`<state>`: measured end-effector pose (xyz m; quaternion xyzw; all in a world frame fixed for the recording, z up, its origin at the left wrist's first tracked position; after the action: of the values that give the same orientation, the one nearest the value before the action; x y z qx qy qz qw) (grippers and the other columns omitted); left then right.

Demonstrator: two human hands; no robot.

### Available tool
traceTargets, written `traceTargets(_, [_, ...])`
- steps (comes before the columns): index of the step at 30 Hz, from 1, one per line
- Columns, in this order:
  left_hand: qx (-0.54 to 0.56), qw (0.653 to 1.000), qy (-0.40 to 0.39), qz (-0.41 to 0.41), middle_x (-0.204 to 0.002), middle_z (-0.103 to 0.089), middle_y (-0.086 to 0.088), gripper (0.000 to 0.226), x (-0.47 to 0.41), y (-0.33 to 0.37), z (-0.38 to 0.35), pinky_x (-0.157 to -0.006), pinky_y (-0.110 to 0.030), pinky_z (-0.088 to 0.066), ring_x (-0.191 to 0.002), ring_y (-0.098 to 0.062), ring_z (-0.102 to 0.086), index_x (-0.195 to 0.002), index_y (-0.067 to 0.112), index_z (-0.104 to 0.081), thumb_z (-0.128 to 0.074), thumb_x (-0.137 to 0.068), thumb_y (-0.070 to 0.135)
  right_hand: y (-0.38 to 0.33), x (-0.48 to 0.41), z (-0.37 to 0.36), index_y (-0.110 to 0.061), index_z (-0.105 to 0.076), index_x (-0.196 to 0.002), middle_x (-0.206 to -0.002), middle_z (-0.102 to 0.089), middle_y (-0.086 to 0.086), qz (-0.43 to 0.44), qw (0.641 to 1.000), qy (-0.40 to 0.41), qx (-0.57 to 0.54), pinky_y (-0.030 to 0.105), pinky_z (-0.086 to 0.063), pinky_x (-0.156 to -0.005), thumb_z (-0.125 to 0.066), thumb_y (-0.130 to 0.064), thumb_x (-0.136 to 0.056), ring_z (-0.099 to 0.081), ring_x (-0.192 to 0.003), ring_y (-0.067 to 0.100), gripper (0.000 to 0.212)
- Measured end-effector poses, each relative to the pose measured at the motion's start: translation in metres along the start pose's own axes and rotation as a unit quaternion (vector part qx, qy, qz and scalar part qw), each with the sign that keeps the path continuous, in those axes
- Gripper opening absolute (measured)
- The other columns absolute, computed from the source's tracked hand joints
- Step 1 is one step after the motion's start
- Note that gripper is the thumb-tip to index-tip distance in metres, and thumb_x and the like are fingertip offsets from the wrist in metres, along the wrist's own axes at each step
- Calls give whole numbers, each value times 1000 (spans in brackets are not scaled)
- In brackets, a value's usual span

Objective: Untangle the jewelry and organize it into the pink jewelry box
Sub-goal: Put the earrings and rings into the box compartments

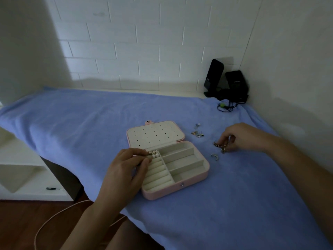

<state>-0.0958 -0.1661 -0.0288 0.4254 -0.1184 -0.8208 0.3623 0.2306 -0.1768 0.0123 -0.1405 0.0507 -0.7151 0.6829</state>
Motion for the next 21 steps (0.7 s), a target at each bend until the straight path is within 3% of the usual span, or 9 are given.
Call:
traceTargets(6, [5,1000,-10,-4,-95,-60,14,39,7,-2,2,-86,-1,-37,-96,2,-51,-92,13,-74,-43,-89,37,-7,9,2,-21,-77,-89,-87,-71,-13,20,1000,11,-18,7,-43,-73,-73,-14,-80,-62,-79,-3,12])
traceTargets(12, [11,1000,-12,-16,-95,-65,9,51,10,-4,2,-84,-6,-43,-93,-2,-55,-94,13,-73,-37,-94,49,-22,5,10,-25,-74,-75,-71,-71,-12,40,997,34,-58,11,-47,-60,-76,-17,-77,-63,-67,-3,9])
traceTargets(18, [2,1000,-15,-20,-93,-67,6,45,8,-5,2,-82,-7,-43,-93,-2,-55,-93,13,-74,-41,-92,45,-19,2,13,-15,-77,-86,-72,-72,-6,23,996,53,-73,6,-45,-59,-69,-11,-83,-64,-67,4,10])
traceTargets(21, [6,1000,-16,-19,-93,-66,9,47,7,-5,2,-82,-10,-45,-92,-1,-55,-92,14,-74,-41,-92,47,-21,5,14,-21,-75,-85,-77,-73,0,30,990,57,-128,5,-46,-63,-69,-6,-83,-65,-70,6,16])
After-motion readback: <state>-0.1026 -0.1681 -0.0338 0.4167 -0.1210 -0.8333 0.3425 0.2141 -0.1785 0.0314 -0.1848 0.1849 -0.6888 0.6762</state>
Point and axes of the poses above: each hand's wrist, its own x-axis away from the middle knuckle, its own z-axis out of the back of the hand, y = z × x, the point moved 3 cm from there along -x, towards the middle knuckle
